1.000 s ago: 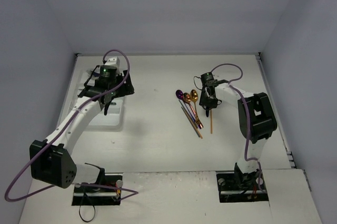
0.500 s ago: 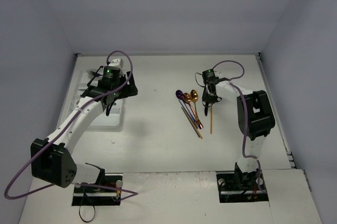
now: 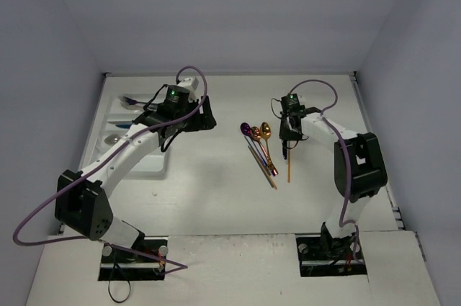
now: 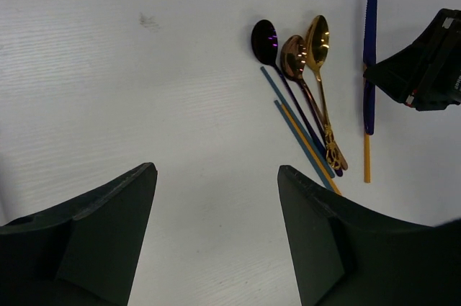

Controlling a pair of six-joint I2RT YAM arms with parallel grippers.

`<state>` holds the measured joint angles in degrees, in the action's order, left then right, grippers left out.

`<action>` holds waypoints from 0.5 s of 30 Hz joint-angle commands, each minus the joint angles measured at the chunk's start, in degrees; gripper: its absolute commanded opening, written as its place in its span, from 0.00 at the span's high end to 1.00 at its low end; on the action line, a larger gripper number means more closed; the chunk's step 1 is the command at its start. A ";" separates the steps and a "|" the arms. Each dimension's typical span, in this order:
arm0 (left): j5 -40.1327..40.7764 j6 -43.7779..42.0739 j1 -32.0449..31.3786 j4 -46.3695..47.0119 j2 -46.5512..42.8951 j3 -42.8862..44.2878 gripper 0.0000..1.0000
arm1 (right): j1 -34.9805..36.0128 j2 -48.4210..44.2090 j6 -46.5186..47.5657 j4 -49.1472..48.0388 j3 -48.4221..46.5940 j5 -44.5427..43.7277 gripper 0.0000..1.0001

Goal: Sort the eating utensils into containers

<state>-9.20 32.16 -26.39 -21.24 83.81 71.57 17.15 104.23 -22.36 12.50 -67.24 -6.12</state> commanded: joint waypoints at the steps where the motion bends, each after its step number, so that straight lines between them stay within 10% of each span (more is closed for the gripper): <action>1: -6.27 3.93 -0.72 8.40 1.03 3.31 0.34 | 0.91 -12.20 4.80 -0.15 0.57 4.28 1.00; 15: -17.43 14.14 -4.04 27.54 10.53 8.86 0.34 | 4.11 -25.62 14.15 -0.02 1.18 28.80 1.00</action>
<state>-22.92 43.08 -29.09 -3.04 94.36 75.15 20.47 81.65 -11.13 13.67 -65.75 14.28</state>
